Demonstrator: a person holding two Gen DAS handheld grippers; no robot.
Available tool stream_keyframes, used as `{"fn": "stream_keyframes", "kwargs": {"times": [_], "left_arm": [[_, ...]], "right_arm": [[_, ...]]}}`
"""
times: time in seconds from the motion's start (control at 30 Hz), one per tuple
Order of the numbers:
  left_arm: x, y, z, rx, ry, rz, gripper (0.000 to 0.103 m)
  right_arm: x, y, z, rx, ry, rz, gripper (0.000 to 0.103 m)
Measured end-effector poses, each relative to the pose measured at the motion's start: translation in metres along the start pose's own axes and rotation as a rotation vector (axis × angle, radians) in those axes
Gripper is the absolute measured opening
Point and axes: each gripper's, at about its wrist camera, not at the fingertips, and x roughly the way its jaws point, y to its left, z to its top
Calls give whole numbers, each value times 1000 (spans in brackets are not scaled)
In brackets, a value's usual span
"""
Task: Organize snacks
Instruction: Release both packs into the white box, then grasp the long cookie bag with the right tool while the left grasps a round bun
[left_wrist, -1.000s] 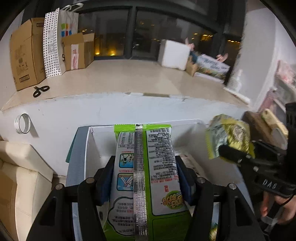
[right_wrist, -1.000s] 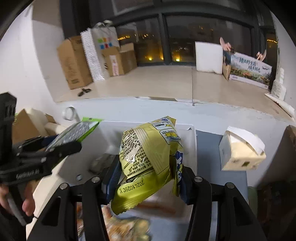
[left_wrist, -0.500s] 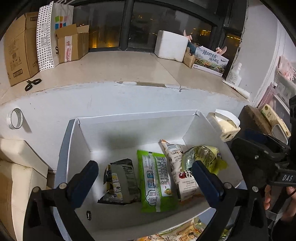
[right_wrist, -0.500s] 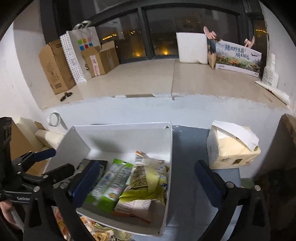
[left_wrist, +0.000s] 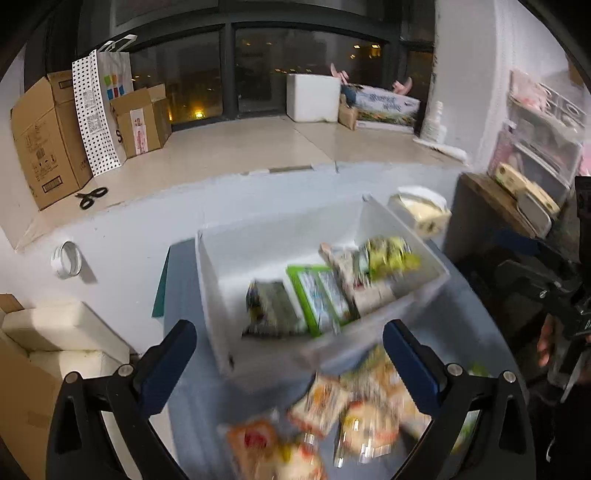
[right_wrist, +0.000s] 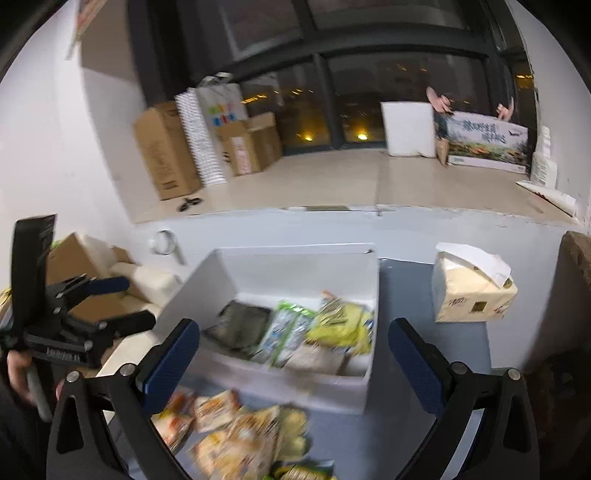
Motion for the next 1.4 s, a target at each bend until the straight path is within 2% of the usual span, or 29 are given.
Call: {"fn": "stream_keyframes", "kwargs": {"times": [0.13, 0.3, 0.43, 0.5, 0.6, 0.73, 0.8, 1.0, 1.13, 1.2, 1.23, 1.33, 1.4], "left_arm": [[-21, 1, -39, -2, 12, 24, 103], [-31, -5, -104, -104, 26, 1, 103], [-36, -22, -147, -78, -4, 79, 103], [-40, -26, -158, -71, -20, 65, 103], [-42, -24, -160, -94, -34, 46, 103], [-40, -18, -155, -130, -39, 33, 103], [-39, -16, -156, -140, -38, 29, 103], [-40, -9, -157, -155, -37, 39, 103], [-38, -6, -160, -156, -28, 57, 103], [-37, -4, -161, -157, -25, 65, 103], [-37, -3, -162, -159, -24, 65, 103], [-35, 0, -163, -168, -19, 70, 103], [-34, 1, -164, -169, -17, 72, 103]], "right_arm": [[-32, 16, -31, -5, -6, 35, 103], [-48, 27, -78, 12, 13, 34, 103], [-51, 37, -122, 38, 56, 17, 103], [-47, 43, -136, 8, 91, 15, 103], [-39, 47, -145, -13, 139, 19, 103], [-26, 52, -141, -63, 175, 14, 103], [-12, 59, -139, -107, 222, 18, 103], [47, 81, -134, -259, 363, -12, 103], [88, 80, -137, -263, 456, 15, 102], [101, 80, -142, -290, 489, -41, 73], [102, 82, -144, -330, 487, -91, 40], [93, 82, -143, -294, 468, -16, 38], [84, 86, -141, -309, 435, -5, 38]]}}
